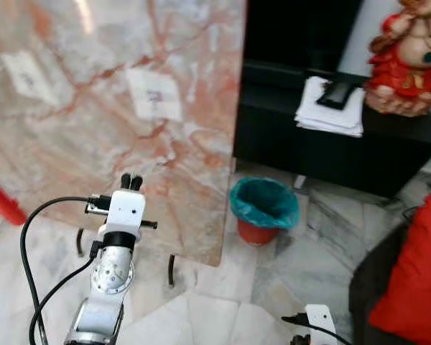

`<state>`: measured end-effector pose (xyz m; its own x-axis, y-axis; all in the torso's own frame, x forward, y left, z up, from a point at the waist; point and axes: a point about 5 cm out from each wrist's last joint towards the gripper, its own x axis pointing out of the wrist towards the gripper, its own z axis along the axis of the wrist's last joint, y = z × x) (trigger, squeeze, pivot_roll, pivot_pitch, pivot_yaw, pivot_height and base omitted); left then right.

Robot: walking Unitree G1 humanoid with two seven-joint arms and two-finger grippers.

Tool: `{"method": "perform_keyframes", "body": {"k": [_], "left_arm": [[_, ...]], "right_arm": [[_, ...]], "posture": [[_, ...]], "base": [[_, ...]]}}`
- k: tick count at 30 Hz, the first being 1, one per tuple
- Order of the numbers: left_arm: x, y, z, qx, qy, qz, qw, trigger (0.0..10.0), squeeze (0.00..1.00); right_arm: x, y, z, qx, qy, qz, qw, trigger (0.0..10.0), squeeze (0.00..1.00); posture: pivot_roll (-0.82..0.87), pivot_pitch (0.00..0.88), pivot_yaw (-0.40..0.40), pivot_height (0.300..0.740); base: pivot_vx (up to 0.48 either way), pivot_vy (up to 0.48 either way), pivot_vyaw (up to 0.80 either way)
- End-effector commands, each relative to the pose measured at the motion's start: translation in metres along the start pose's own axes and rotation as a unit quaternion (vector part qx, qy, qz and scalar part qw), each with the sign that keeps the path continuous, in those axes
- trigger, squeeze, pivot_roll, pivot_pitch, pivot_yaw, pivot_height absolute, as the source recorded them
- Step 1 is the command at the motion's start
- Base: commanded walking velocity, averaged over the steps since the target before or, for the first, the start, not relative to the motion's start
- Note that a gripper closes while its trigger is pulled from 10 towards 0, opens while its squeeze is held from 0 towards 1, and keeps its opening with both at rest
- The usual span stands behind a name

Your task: Hang keys on a hook

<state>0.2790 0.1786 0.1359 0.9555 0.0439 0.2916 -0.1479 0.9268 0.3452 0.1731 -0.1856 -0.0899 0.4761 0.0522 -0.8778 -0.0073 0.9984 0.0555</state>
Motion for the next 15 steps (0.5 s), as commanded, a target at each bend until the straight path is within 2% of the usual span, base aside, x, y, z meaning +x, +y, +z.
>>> {"method": "perform_keyframes", "body": {"k": [1,15], "left_arm": [[-0.0001,0.0011,0.0038,-0.006,-0.012,0.0,1.0,10.0,0.0],[-0.0002,-0.0005,0.0042,-0.011,-0.016,-0.007,1.0,10.0,0.0]], "right_arm": [[-0.0001,0.0009,-0.0027,0.01,0.0,-0.002,1.0,10.0,0.0],[0.0,0.0018,-0.0032,0.012,0.001,0.0,1.0,10.0,0.0]], "posture": [[-0.01,0.1,-0.042,0.74],[0.0,0.096,-0.038,0.74]], "base": [[0.0,0.0,0.0],[0.0,0.0,0.0]]}}
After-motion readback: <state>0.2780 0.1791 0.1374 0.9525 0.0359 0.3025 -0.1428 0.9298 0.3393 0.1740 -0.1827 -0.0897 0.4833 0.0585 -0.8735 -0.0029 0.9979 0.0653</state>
